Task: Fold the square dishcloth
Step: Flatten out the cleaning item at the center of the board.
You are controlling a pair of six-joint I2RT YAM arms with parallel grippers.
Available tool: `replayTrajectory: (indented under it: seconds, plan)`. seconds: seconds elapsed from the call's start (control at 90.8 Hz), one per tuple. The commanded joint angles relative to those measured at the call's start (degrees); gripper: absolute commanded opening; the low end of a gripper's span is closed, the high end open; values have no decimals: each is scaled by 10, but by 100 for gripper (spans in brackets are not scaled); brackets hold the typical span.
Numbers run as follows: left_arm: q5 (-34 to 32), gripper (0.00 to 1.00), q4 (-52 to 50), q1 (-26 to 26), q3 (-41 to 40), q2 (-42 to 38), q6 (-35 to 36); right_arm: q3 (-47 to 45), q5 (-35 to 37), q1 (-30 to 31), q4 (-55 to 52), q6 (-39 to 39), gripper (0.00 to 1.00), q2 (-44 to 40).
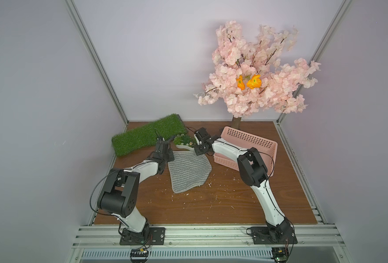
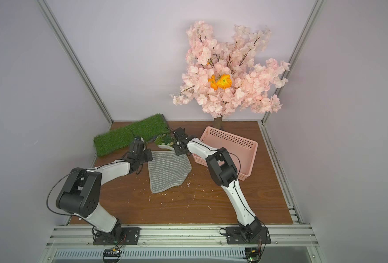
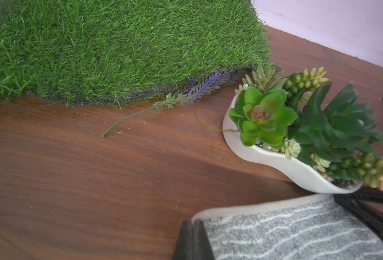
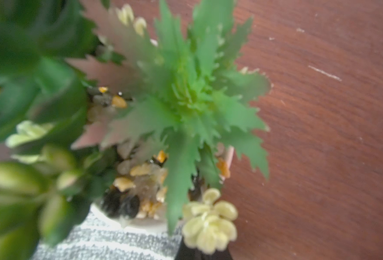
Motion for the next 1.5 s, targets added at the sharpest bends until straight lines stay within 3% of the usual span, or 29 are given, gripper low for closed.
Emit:
replayTrajectory:
  seconds: [0.0, 0.319, 0.517, 0.737, 0.991, 1.09, 1.486]
  plan:
    - [-10, 1, -13, 4, 7, -28, 12, -6, 36, 2, -20, -12, 0, -41]
    - [-3, 1, -39, 4, -27, -169, 27, -196, 83, 45, 80, -15, 0, -223]
    - [40, 1, -59, 1, -54, -273, 35, -318, 104, 92, 151, -13, 0, -363]
    - [56, 1, -98, -49, -63, -380, 17, -412, 95, 133, 202, -4, 0, -517]
    - [136, 1, -131, -64, -76, -483, -51, -443, 77, 166, 133, 49, 0, -666]
    - [144, 1, -187, -64, -64, -513, -54, -440, 51, 179, 80, 78, 0, -707]
    - [250, 1, -272, -65, -118, -648, -162, -477, -6, 245, -42, 221, 0, -795]
